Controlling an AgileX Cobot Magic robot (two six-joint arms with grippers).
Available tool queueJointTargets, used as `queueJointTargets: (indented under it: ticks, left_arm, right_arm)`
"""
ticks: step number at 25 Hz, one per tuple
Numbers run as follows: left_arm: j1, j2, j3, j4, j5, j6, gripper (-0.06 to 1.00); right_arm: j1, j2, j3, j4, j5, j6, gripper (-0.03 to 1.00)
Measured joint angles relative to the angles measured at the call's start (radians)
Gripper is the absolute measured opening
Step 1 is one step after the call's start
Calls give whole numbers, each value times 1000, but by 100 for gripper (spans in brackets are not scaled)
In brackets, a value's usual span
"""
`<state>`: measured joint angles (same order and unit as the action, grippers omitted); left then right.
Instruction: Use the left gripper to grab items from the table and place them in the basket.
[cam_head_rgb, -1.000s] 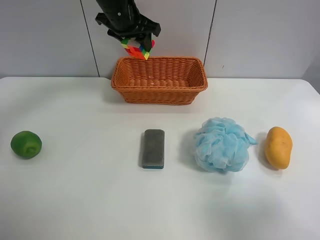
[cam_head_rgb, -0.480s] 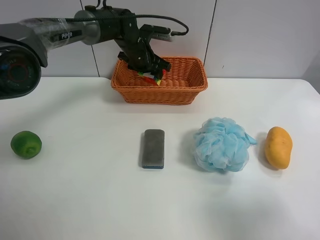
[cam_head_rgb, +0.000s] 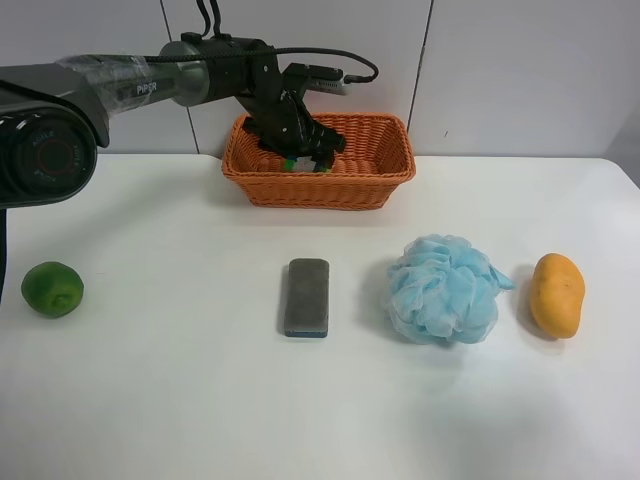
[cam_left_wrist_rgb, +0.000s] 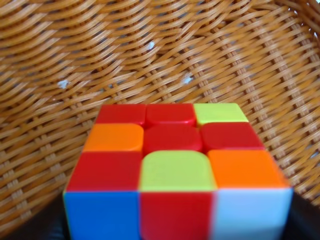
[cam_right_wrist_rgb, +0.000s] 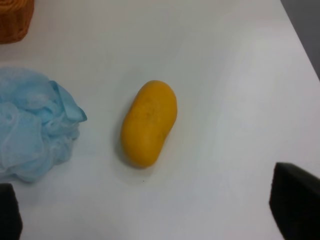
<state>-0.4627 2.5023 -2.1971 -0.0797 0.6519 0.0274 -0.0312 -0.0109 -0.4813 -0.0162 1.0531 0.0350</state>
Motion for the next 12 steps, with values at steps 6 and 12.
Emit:
queueJointTargets:
  ticks: [6,12]
  left_arm:
    - [0,1,0,-3,-3,0,99]
    - [0,-14,0,-4,14,0,99]
  right_arm:
    - [0,0,0,0,0,0,99]
    - [0,0,0,0,0,0,99]
